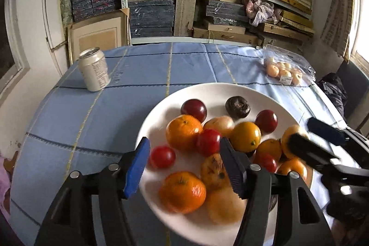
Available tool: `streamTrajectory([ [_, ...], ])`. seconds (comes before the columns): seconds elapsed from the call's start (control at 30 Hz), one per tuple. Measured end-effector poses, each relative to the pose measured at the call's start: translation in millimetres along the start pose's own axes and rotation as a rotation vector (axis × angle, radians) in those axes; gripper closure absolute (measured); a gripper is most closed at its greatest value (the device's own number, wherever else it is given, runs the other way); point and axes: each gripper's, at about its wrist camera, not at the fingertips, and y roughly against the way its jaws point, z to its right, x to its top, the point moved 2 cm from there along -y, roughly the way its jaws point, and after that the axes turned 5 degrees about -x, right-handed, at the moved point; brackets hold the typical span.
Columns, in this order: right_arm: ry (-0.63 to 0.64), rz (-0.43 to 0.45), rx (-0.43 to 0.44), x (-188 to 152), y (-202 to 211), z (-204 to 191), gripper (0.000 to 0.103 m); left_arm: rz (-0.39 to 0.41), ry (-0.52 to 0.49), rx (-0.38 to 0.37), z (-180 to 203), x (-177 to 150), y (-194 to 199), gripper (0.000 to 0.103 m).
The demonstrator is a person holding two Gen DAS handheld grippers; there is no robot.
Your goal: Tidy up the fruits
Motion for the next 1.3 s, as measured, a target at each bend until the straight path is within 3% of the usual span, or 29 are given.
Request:
streamTrajectory([
  [0.03, -0.011, 0.011, -0.007, -4.2, 7.2, 3.0, 0.026, 0.002, 0.002, 0.008, 0.2, -3.0, 4.5, 0.035],
  [0.2, -0.068, 0.099, -0.063, -34.5, 50.1, 17.8, 0.008, 0.019, 0.023, 0.027, 1.2, -27.9, 37.0, 0.022],
  [0.3, -0.065, 0.151, -0.117, -53.3, 73.9, 20.2, 0.005, 0.032, 0.034, 0.045, 4.0, -47.4, 59.7, 0.016],
  [0.4, -0.041, 0.189, -0.187, -66.6, 91.9, 16.7, 0.005, 0.065, 0.042, 0.075, 6.8, -65.0, 80.2, 0.004],
  [0.6, 0.005, 0.156, -0.224, -89.6, 102.2, 10.7, 0.004, 0.051, 0.057, 0.089, 5.8, -96.2, 95.0, 0.004],
  [0.93, 0.023, 0.141, -0.263, -97.1, 100.3, 6.7, 0.004, 0.048, 0.068, 0.088, 2.4, -102.5, 95.9, 0.004],
  [1.3, 0.027, 0.141, -0.258, -96.7, 100.5, 2.4, 0.004, 0.051, 0.057, 0.000, 7.7, -103.4, 98.9, 0.004],
])
